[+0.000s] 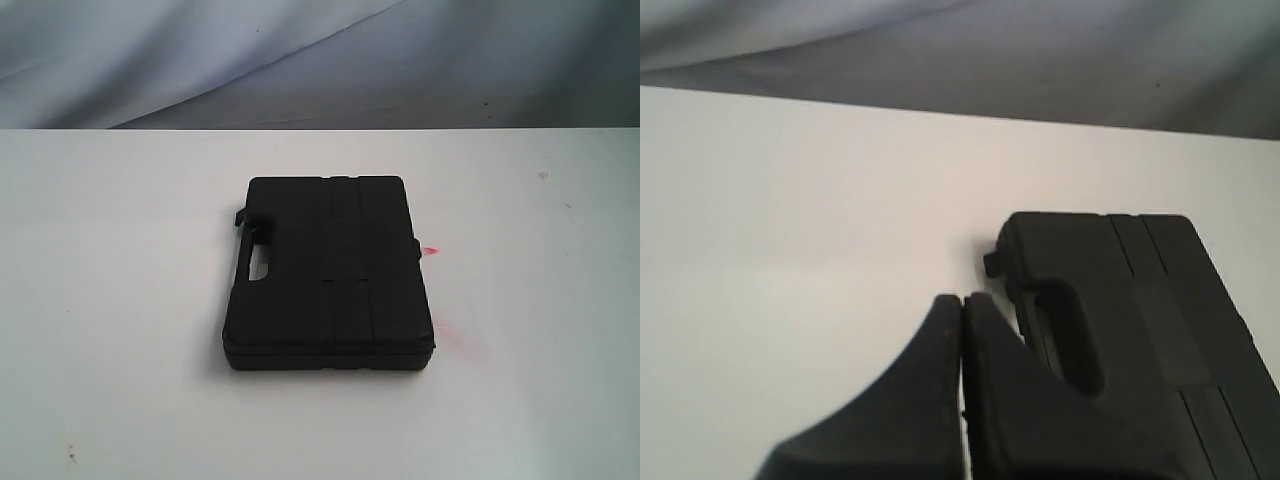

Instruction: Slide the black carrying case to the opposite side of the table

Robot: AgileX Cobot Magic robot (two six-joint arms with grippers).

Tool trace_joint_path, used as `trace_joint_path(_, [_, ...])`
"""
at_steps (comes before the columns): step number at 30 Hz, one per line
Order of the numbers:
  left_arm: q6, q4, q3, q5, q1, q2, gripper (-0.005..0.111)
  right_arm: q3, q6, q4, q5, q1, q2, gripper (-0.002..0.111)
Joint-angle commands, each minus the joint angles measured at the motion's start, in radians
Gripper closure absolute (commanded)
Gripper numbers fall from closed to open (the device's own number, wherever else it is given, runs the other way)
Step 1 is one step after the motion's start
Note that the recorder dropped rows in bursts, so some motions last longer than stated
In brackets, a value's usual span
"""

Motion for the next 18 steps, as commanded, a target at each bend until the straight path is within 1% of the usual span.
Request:
trace_joint_path(1, [0.079,-0.052,-0.052,0.045,-0.053,0.108,0.107,0.004,-0.007,0.0,0.005,-0.007,-0.006,0.108])
trace_joint_path(5, [0.108,-0.05,-0.068,0.05,-0.134,0.202,0.107,0.004,-0.007,0.0,0.005,-0.007,-0.006,0.108])
trace_joint_path(8, [0.108,-0.05,-0.067,0.045,-0.172,0.273,0.107,0.004,-0.007,0.0,0.005,-0.007,-0.006,0.108])
trace_joint_path(14, [0.091,-0.05,-0.081,0.068,-0.18,0.419,0.107,0.004,-0.007,0.0,0.005,-0.007,-0.006,0.108])
trace_joint_path(18, [-0.002,-0.05,-0.167,0.154,-0.18,0.529,0.107,0.004,-0.007,0.0,0.005,-0.007,-0.006,0.108])
